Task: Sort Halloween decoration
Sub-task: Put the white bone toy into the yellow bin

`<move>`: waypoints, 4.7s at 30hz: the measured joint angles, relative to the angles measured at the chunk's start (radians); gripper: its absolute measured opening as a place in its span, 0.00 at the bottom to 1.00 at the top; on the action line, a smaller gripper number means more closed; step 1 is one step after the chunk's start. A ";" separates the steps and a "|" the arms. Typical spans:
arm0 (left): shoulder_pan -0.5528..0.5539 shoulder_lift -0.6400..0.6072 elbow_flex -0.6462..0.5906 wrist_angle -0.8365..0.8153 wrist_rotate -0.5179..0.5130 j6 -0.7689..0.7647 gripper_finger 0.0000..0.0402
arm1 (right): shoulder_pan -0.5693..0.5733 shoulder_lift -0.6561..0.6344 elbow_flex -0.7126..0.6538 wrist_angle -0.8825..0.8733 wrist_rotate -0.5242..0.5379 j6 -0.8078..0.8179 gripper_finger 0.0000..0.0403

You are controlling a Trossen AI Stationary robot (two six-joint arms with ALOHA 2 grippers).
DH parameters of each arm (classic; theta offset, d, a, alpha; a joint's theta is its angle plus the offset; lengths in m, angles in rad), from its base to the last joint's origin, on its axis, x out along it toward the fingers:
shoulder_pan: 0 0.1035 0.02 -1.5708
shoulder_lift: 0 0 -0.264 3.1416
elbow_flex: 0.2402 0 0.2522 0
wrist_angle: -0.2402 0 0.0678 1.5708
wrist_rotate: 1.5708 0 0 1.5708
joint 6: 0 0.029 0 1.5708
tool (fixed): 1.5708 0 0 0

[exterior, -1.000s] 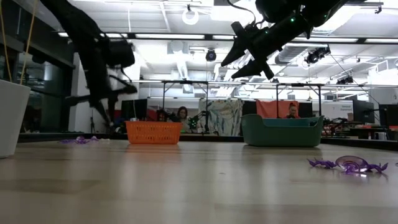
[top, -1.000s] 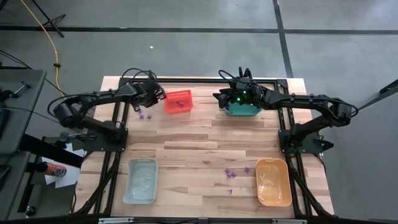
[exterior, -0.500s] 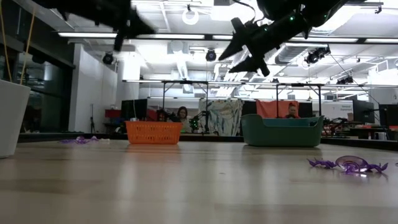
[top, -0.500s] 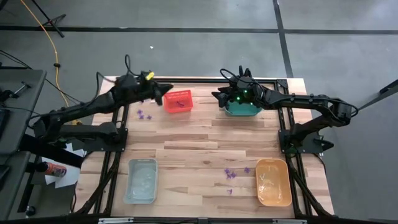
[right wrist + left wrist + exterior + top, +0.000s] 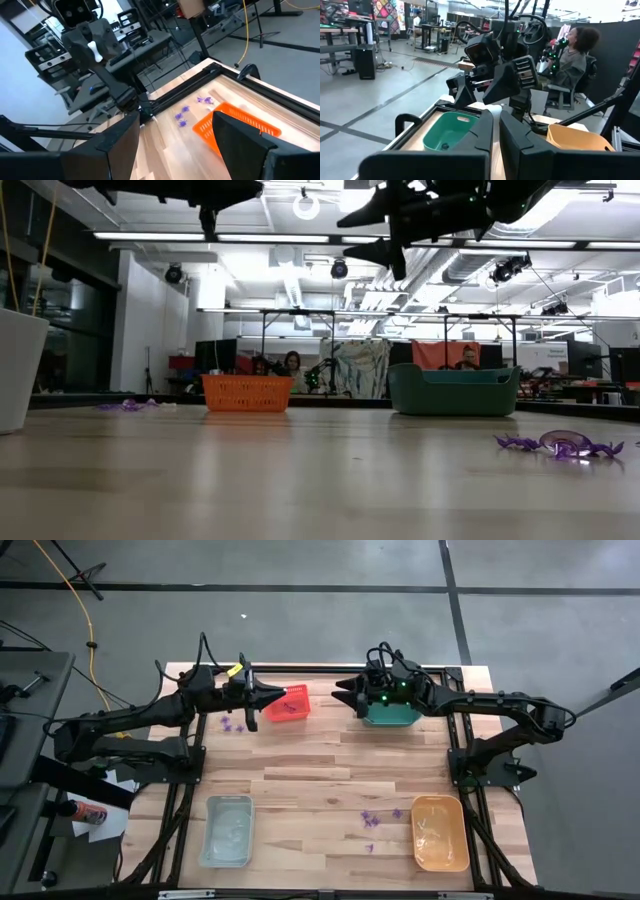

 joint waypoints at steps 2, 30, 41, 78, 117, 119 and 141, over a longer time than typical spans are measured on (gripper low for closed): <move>0.000 0.000 0.000 0.000 -0.001 0.001 0.01 | 0.000 0.000 0.000 -0.001 0.008 -0.008 0.61; -0.429 0.780 0.159 0.454 -0.053 -0.053 0.01 | -0.060 0.000 0.307 0.021 -0.057 0.082 0.61; -0.528 1.196 0.613 0.449 -0.054 -0.053 0.01 | -0.060 0.000 0.541 -0.213 -0.150 0.025 0.61; -0.552 1.677 1.400 -0.055 -0.129 0.018 0.43 | -0.060 0.000 0.668 -0.472 -0.129 -0.090 0.61; -0.180 -0.106 -0.007 0.006 -0.030 -0.012 0.39 | 0.071 0.118 0.667 -1.112 0.053 -0.176 0.61; -0.180 -0.110 -0.007 0.007 -0.037 -0.042 0.39 | 0.081 0.158 0.666 -1.188 0.080 -0.220 0.61; -0.181 -0.012 -0.007 -0.006 -0.164 -0.109 0.39 | 0.123 -0.101 0.166 -0.755 0.050 -0.186 0.61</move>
